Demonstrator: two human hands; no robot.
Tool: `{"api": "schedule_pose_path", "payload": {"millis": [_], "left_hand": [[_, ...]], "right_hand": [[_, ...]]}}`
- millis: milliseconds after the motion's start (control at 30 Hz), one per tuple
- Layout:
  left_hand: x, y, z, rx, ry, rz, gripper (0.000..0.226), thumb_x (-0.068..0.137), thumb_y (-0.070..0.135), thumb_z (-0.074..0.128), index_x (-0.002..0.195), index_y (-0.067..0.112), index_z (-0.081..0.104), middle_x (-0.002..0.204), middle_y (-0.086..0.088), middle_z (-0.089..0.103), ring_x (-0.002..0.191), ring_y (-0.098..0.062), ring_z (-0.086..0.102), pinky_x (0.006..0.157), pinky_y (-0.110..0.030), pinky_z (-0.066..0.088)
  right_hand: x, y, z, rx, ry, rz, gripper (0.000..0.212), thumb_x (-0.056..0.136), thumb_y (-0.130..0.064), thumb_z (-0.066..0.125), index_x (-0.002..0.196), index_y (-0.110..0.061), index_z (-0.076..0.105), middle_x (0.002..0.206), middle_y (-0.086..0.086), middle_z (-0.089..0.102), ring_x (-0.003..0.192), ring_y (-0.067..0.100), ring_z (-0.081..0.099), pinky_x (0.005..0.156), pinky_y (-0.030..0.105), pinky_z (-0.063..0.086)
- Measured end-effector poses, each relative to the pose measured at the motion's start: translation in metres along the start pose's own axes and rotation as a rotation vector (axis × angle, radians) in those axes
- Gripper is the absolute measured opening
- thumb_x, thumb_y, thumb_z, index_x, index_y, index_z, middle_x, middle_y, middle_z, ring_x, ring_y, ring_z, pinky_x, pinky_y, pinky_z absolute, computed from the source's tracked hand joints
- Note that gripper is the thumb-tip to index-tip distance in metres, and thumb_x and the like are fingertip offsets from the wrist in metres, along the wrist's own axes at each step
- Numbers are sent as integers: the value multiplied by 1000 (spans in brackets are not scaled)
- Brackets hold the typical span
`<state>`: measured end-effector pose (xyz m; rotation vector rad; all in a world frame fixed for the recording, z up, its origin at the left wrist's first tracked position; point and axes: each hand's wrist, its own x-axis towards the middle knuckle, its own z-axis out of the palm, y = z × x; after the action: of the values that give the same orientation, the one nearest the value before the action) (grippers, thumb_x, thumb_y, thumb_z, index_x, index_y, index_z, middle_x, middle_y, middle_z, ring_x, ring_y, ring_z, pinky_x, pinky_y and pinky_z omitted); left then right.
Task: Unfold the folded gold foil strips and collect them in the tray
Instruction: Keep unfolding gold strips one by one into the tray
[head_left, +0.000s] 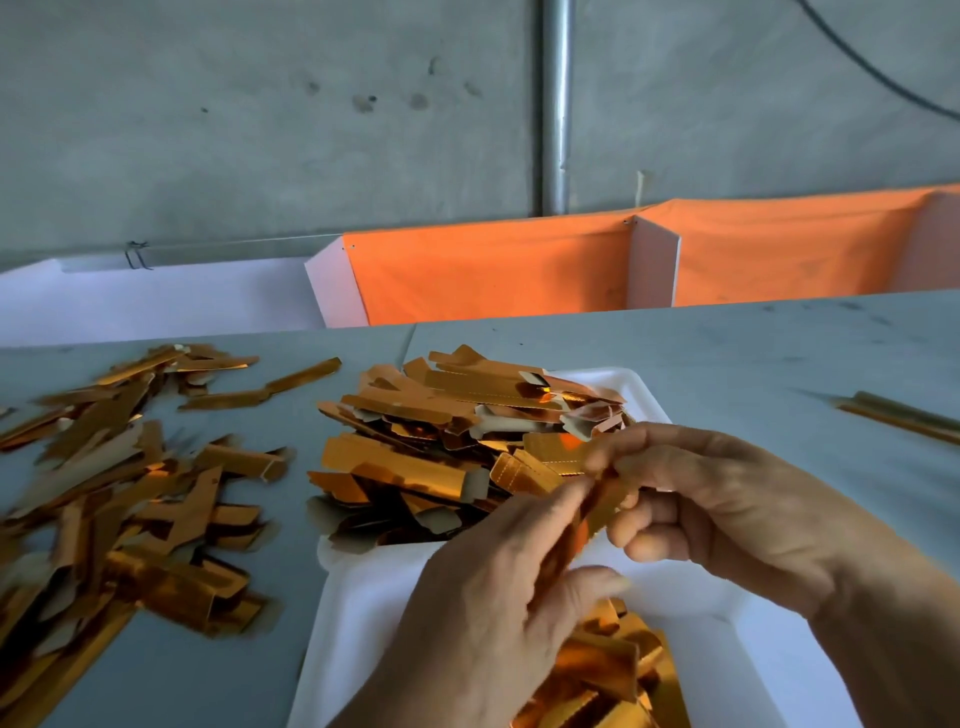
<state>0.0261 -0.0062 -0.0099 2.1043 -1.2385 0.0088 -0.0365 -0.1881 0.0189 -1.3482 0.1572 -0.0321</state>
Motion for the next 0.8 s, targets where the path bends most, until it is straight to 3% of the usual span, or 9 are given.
{"api": "schedule_pose_path", "payload": {"millis": [67, 133, 267, 400, 533, 633, 800], "left_hand": [[1, -2, -4, -54, 3, -22, 45, 90, 59, 33, 130, 44, 45, 96, 20, 63, 92, 7, 57, 78, -15, 47], [1, -2, -9, -229, -24, -90, 47, 84, 59, 31, 111, 35, 60, 85, 19, 69, 82, 7, 63, 75, -18, 52], [2, -3, -12, -442, -155, -134, 38, 88, 52, 39, 104, 28, 65, 87, 15, 73, 80, -2, 69, 75, -21, 55], [0, -6, -10, -346, -130, -133, 42, 85, 60, 44, 104, 27, 61, 86, 2, 71, 80, -12, 68, 76, -40, 55], [0, -7, -7, -140, 90, -115, 63, 67, 71, 42, 123, 44, 50, 105, 23, 58, 100, 7, 54, 83, -12, 46], [0, -3, -4, -95, 171, -53, 71, 63, 74, 42, 130, 49, 43, 116, 27, 50, 108, 7, 49, 89, -13, 45], [2, -1, -2, 25, 245, 40, 65, 77, 57, 47, 139, 40, 39, 123, 27, 49, 112, 7, 46, 88, -7, 42]], "right_hand": [[-2, -1, -1, 14, -16, -5, 18, 76, -26, 76, 83, -11, 75, 69, 9, 62, 61, 18, 67, 50, 23, 52], [-4, -1, -3, -70, -19, -28, 31, 69, -42, 79, 83, -14, 75, 77, 5, 65, 74, 14, 66, 56, 20, 52], [-6, -5, -6, -189, -43, -77, 32, 66, -45, 74, 79, -16, 74, 75, 0, 67, 71, 8, 63, 60, 17, 50], [-8, -6, -4, -228, -87, -46, 19, 72, -33, 74, 80, -15, 74, 64, 9, 65, 54, 13, 62, 52, 18, 50], [-7, -5, -3, -206, -39, 4, 12, 68, -22, 69, 76, -16, 75, 65, 16, 67, 54, 16, 65, 50, 21, 52], [-7, -5, 0, -120, 3, 1, 13, 63, -19, 69, 74, -15, 75, 64, 19, 67, 52, 17, 65, 47, 21, 52], [-7, -6, 2, -44, 5, 17, 14, 61, -19, 72, 74, -13, 75, 64, 17, 67, 52, 16, 66, 47, 21, 52]]}}
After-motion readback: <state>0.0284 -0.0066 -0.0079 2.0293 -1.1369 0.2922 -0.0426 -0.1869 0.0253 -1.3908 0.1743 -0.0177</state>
